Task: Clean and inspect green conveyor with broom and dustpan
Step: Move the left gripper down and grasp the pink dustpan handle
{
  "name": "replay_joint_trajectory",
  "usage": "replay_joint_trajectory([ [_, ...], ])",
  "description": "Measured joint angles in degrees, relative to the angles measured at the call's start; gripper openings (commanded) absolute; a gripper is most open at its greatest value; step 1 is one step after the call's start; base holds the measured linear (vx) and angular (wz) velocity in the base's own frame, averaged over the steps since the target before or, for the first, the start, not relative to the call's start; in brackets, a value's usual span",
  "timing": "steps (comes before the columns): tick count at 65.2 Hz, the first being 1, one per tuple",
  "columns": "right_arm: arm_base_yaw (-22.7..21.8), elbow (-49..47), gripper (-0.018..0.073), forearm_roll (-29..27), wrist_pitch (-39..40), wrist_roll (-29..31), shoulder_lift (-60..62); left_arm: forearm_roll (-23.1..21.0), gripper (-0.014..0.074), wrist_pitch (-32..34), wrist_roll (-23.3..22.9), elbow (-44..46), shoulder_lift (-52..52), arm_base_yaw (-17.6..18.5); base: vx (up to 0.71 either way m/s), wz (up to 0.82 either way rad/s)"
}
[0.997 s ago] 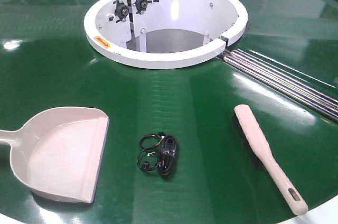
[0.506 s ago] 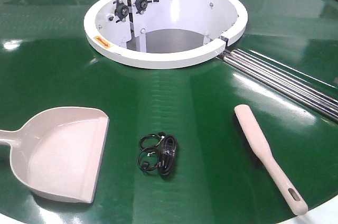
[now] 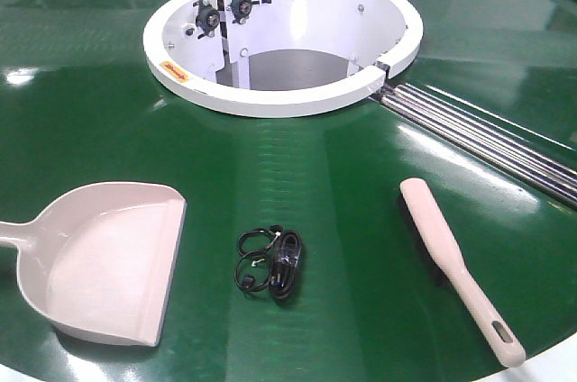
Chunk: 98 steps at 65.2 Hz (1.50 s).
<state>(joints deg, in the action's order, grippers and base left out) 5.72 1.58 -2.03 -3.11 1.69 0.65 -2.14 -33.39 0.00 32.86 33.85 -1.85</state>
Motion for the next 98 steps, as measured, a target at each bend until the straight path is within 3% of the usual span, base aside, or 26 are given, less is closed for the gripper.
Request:
replay_joint_trajectory([
  [10, 0.0, 0.0, -0.0008, 0.0, 0.0, 0.0, 0.0, 0.0, 0.0029, -0.01, 0.0, 0.0, 0.97, 0.0, 0.0, 0.0],
  [17, 0.0, 0.0, -0.0008, 0.0, 0.0, 0.0, 0.0, 0.69, 0.01, -0.01, 0.0, 0.0, 0.97, 0.0, 0.0, 0.0],
  [32, 0.0, 0.0, -0.0008, 0.0, 0.0, 0.0, 0.0, 3.66, 0.0416, -0.13, 0.0, 0.0, 0.97, 0.0, 0.0, 0.0],
  [39, 0.0, 0.0, -0.0008, 0.0, 0.0, 0.0, 0.0, 3.91, 0.0503, -0.63, 0.0, 0.0, 0.97, 0.0, 0.0, 0.0],
  [53, 0.0, 0.0, -0.0008, 0.0, 0.0, 0.0, 0.0, 2.78, 0.0523, -1.28, -0.34, 0.0, 0.97, 0.0, 0.0, 0.0],
  [61, 0.0, 0.0, -0.0008, 0.0, 0.0, 0.0, 0.0, 1.53, 0.0523, -5.82, 0.0, 2.37, 1.44, 0.0, 0.0, 0.0],
  [71, 0.0, 0.0, -0.0008, 0.0, 0.0, 0.0, 0.0, 1.52, 0.0523, -15.8, 6.65, 12.41, 5.92, 0.0, 0.0, 0.0],
  [86, 0.0, 0.0, -0.0008, 0.0, 0.0, 0.0, 0.0, 1.68, 0.0523, -34.56, 22.58, 28.79, 18.15, 0.0, 0.0, 0.0],
  [98, 0.0, 0.0, -0.0008, 0.0, 0.0, 0.0, 0.0, 4.66, 0.0504, -38.13, 37.05, 31.49, 25.52, 0.0, 0.0, 0.0],
])
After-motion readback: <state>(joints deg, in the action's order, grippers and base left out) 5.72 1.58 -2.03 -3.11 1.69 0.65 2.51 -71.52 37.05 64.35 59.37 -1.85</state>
